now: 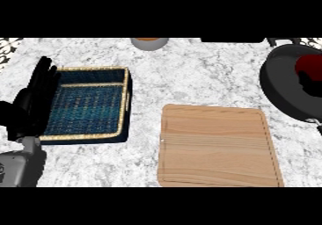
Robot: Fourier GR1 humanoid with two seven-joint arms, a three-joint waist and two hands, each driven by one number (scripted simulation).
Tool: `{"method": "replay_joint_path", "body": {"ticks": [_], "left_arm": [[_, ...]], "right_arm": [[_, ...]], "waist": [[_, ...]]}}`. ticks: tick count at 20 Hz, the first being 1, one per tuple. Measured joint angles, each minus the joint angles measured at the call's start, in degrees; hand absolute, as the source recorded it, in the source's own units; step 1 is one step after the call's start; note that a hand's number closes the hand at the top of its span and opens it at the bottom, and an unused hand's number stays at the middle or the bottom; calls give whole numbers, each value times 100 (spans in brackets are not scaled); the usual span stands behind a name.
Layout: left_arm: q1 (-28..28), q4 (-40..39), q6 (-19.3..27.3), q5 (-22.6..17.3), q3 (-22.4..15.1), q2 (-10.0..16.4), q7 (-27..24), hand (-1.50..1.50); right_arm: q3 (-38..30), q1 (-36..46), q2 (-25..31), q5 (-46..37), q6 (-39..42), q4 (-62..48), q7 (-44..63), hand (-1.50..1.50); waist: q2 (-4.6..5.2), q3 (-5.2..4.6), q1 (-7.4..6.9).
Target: Pick the can from the cutting board and place it in the pot
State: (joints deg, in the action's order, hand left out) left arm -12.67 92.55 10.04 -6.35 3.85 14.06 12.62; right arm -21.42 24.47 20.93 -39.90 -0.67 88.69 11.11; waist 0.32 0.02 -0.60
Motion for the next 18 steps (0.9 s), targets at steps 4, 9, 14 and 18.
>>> {"method": "replay_joint_path", "body": {"ticks": [4,9,14,18], "left_arm": [[-75,4,-46,-10,-5,18,55,0],[-79,40,-65,-9,2,-30,81,0],[-70,42,-55,47,-30,-88,59,0],[-63,92,-98,16,0,-69,92,0]], "right_arm": [[42,47,346,-839,-729,-966,-414,150],[-13,684,646,-1207,-1485,-2742,-1014,150],[-258,1300,824,-1078,-1808,-4442,-1558,-150],[-547,1569,887,-741,-1658,-5414,-1905,-150]], "waist": [[22,4,-63],[18,5,-82],[35,9,-128],[49,15,-159]]}}
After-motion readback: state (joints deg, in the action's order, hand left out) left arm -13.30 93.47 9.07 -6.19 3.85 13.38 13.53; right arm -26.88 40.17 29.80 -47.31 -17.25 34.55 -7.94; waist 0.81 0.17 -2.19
